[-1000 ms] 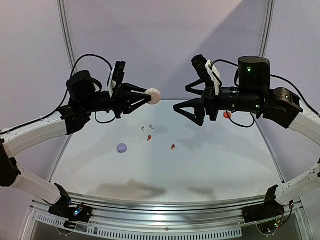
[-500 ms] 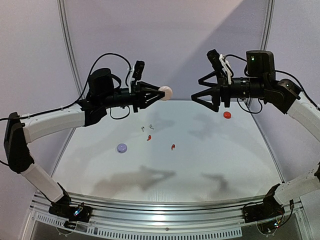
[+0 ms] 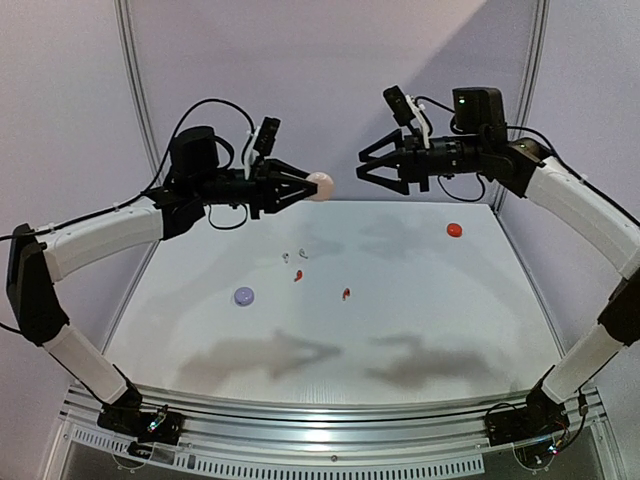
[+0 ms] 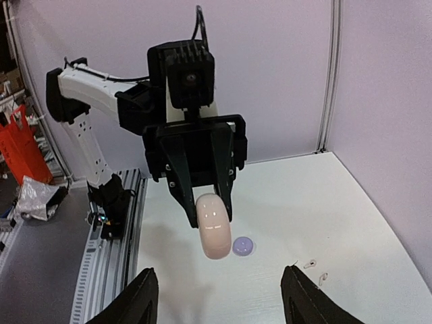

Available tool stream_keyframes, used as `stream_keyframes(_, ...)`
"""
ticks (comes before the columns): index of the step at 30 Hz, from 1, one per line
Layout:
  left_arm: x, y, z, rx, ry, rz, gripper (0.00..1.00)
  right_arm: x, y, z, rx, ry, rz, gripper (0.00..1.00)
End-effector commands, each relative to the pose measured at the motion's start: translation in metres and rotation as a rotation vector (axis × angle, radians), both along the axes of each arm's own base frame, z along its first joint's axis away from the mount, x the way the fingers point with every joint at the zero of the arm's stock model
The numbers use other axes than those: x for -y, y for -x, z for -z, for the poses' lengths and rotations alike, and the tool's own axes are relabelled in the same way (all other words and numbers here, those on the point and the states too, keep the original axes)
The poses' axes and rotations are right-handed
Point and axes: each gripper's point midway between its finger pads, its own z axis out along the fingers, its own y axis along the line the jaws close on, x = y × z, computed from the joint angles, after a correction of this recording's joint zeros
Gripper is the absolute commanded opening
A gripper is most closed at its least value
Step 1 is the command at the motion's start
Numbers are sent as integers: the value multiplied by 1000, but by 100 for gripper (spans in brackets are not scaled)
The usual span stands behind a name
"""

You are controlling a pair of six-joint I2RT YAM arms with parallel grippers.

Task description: Insert the wireless bluetooth earbuds into the charging case

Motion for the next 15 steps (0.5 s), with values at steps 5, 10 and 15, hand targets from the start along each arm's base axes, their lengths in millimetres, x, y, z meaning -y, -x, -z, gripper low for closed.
stream_keyframes(5, -51, 15, -14, 68, -61, 67, 0, -82, -7, 6, -94, -65, 3, 71)
stream_keyframes(10, -62, 21, -13, 23, -28, 76, 0, -100, -5, 12, -123, -83, -15, 70)
stream_keyframes(15, -63, 14, -12, 58, -12, 55, 0, -113, -7, 19, -140, -44, -75, 57)
